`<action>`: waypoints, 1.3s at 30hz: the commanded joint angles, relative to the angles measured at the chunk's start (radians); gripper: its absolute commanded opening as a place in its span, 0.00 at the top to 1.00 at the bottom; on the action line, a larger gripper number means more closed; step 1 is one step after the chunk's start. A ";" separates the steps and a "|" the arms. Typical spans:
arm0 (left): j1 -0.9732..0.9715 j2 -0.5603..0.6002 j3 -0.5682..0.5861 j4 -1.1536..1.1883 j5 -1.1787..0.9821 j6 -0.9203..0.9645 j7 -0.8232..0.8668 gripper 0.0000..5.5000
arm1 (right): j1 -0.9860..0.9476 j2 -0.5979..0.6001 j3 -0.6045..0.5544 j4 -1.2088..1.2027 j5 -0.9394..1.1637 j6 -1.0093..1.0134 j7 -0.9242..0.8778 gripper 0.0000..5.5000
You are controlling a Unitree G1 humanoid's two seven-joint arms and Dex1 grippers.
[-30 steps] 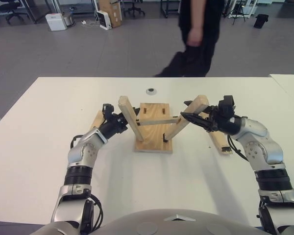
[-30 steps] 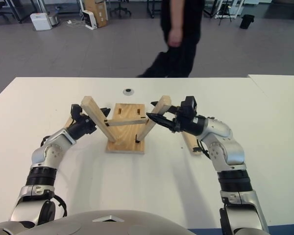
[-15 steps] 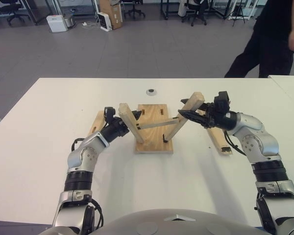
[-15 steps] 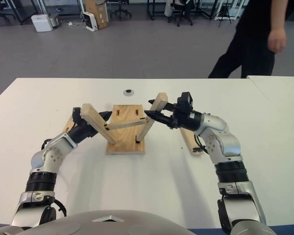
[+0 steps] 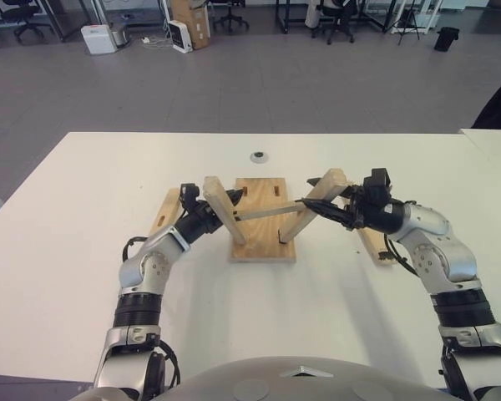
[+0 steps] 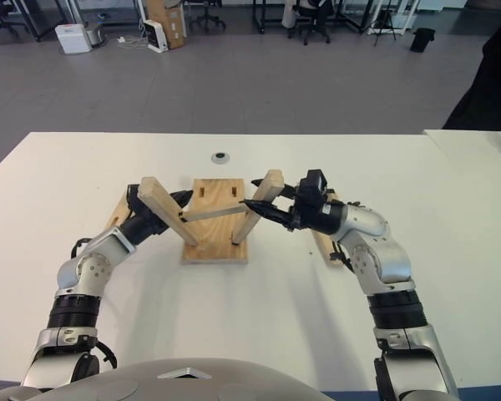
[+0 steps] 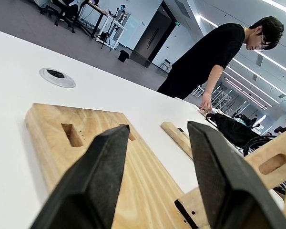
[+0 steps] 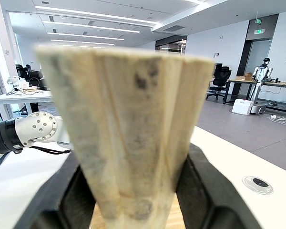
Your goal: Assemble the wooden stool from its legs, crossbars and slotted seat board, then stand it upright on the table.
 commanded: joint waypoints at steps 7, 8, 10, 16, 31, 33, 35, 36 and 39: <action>0.023 -0.008 -0.013 -0.009 0.013 0.020 0.008 0.59 | 0.130 -0.013 -0.003 0.001 -0.066 0.038 -0.049 0.61; 0.022 -0.007 -0.014 -0.008 0.013 0.021 0.008 0.59 | 0.135 -0.012 -0.007 -0.002 -0.065 0.036 -0.054 0.61; 0.019 -0.007 -0.014 -0.008 0.013 0.023 0.010 0.59 | 0.142 -0.012 -0.013 -0.008 -0.064 0.032 -0.061 0.61; 0.037 -0.014 -0.018 -0.021 0.011 0.028 0.018 0.59 | 0.156 -0.011 -0.013 -0.023 -0.090 0.004 -0.084 0.61; 0.047 -0.036 -0.072 -0.025 0.044 -0.002 0.010 0.59 | 0.050 -0.055 -0.017 -0.015 -0.192 -0.066 -0.080 0.30; 0.049 -0.039 -0.080 -0.027 0.052 -0.007 0.007 0.59 | 0.053 -0.064 -0.018 0.009 -0.213 -0.083 -0.073 0.30; 0.047 -0.043 -0.085 -0.028 0.055 -0.008 0.007 0.59 | 0.042 -0.077 -0.002 0.051 -0.263 -0.123 -0.057 0.30; 0.045 -0.046 -0.086 -0.026 0.055 -0.008 0.007 0.59 | 0.026 -0.087 0.017 0.088 -0.303 -0.160 -0.047 0.30; 0.040 -0.054 -0.093 -0.025 0.056 -0.009 0.009 0.59 | -0.049 -0.085 0.050 0.222 -0.398 -0.254 -0.045 0.30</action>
